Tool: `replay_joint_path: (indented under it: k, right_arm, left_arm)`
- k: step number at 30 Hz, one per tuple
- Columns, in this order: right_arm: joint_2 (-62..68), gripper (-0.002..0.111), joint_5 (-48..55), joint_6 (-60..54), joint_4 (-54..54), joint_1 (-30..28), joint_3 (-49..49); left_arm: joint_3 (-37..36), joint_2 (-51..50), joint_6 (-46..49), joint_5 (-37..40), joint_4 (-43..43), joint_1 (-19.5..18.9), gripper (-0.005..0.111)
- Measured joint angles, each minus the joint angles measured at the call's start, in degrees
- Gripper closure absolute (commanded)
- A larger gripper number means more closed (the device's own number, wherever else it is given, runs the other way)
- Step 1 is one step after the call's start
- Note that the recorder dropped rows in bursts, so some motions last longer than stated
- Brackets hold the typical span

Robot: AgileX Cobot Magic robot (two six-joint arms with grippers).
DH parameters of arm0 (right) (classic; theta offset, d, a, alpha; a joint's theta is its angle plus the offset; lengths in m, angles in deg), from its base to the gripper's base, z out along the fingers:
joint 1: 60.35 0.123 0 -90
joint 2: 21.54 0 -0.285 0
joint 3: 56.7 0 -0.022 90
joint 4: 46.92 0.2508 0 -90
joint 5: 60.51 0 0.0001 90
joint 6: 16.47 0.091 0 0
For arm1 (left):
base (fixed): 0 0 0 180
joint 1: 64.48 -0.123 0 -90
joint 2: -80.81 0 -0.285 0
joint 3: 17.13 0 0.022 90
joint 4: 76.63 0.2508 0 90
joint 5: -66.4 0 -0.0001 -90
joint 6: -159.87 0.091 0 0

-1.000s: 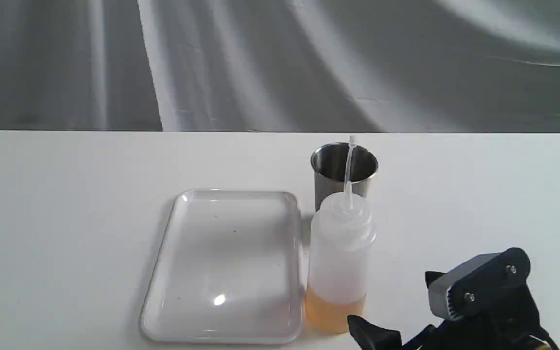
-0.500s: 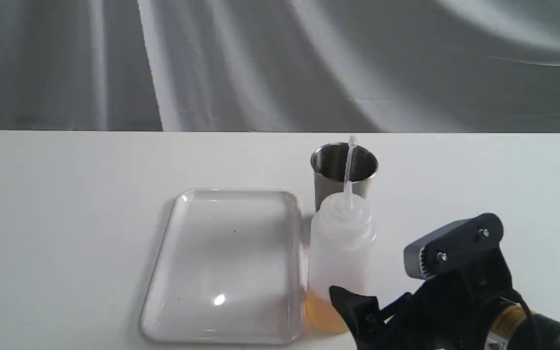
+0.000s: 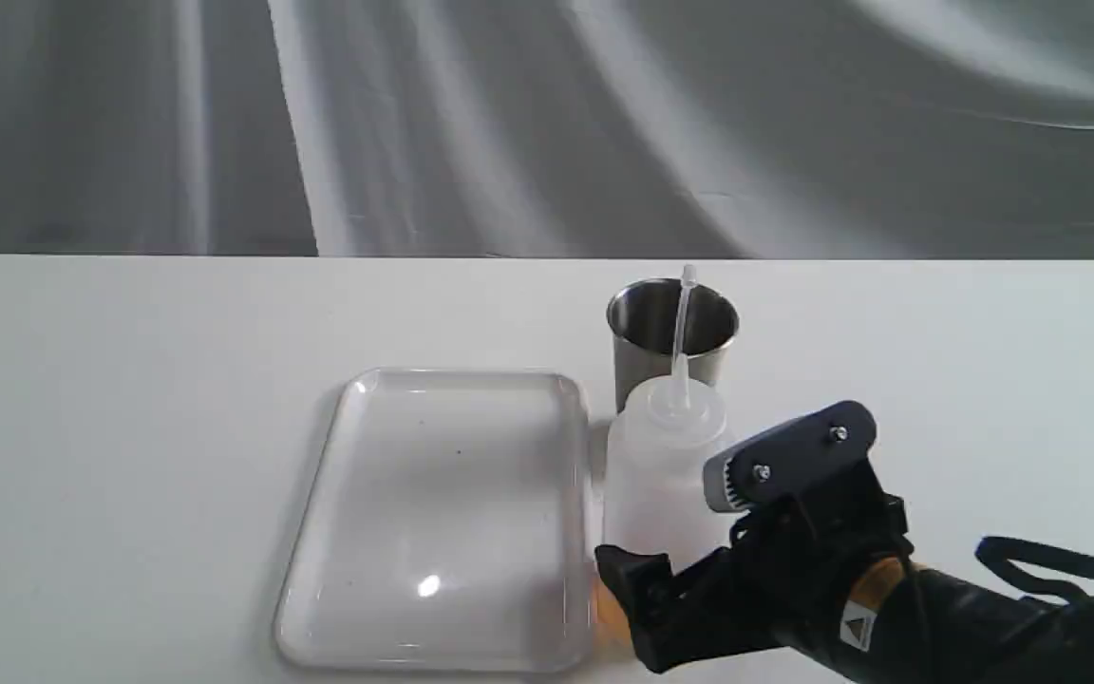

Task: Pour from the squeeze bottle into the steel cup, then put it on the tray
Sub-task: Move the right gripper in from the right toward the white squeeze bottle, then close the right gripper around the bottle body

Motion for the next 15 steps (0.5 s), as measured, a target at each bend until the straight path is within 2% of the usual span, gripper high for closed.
replay_joint_path:
  k: [9,14,15]
  right_arm:
    - [2.6,0.005,-0.2,1.0,-0.6,0.0,-3.3]
    - [2.6,0.012,-0.2,2.1,-0.6,0.0,-3.3]
    - [2.6,0.017,-0.2,2.3,-0.6,0.0,-3.3]
  left_arm:
    - [0.0,0.0,0.0,0.0,0.0,0.0,0.107]
    - [0.0,0.0,0.0,0.0,0.0,0.0,0.107]
    - [0.0,0.0,0.0,0.0,0.0,0.0,0.107]
